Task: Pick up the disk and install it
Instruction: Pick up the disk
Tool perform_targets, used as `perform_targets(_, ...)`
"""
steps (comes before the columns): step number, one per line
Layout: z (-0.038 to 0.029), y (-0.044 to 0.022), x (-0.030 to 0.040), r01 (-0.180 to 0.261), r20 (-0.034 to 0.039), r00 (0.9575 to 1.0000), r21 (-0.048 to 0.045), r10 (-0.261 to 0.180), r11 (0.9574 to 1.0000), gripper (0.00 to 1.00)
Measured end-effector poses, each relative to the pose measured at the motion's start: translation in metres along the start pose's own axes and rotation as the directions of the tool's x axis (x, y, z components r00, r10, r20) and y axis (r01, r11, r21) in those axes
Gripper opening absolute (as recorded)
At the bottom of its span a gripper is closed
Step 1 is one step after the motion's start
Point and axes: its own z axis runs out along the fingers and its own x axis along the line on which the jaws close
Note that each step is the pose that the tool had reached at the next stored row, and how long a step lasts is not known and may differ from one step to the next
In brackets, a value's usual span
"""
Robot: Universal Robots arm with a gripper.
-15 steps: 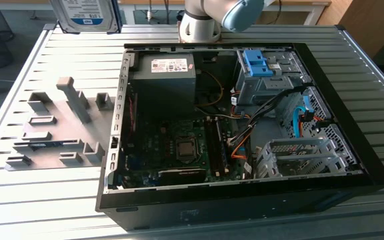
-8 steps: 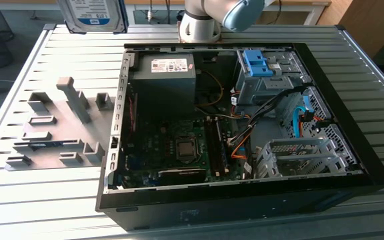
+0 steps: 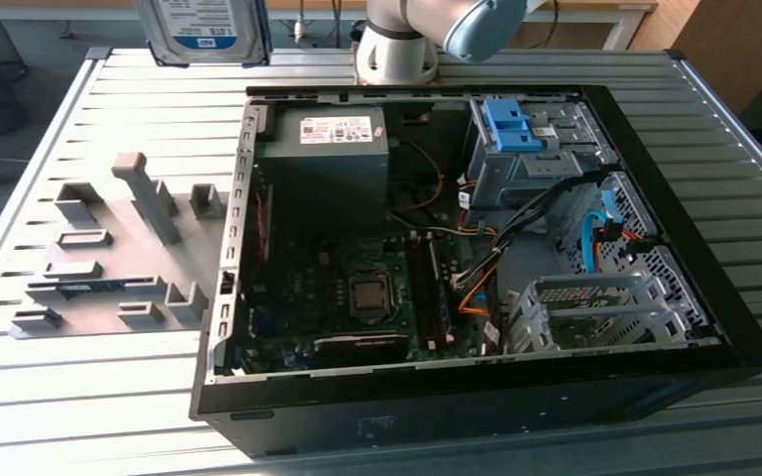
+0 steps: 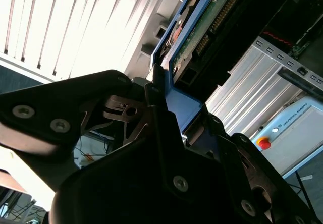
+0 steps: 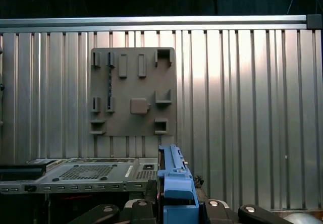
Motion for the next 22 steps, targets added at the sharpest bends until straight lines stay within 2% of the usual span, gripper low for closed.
perform_targets(6,-0.0004,-0.0247,-0.0006,0.000,0.0001,1.0000,0.0000,0.000,1.0000,0.36)
perform_targets(8,-0.0005,-0.0298,0.0002,0.000,0.0000,1.0000,0.0000,0.000,1.0000,0.36)
perform_targets(14,-0.0001,-0.0328,0.0119,0.000,-0.0001,1.0000,0.0000,0.000,1.0000,0.36)
perform_targets(15,0.0001,-0.0331,0.0167,0.000,0.0000,1.0000,0.0000,0.000,1.0000,0.36)
perform_targets(22,0.0007,-0.0341,0.0320,-0.002,0.0001,1.0000,0.0001,0.002,1.0000,0.36)
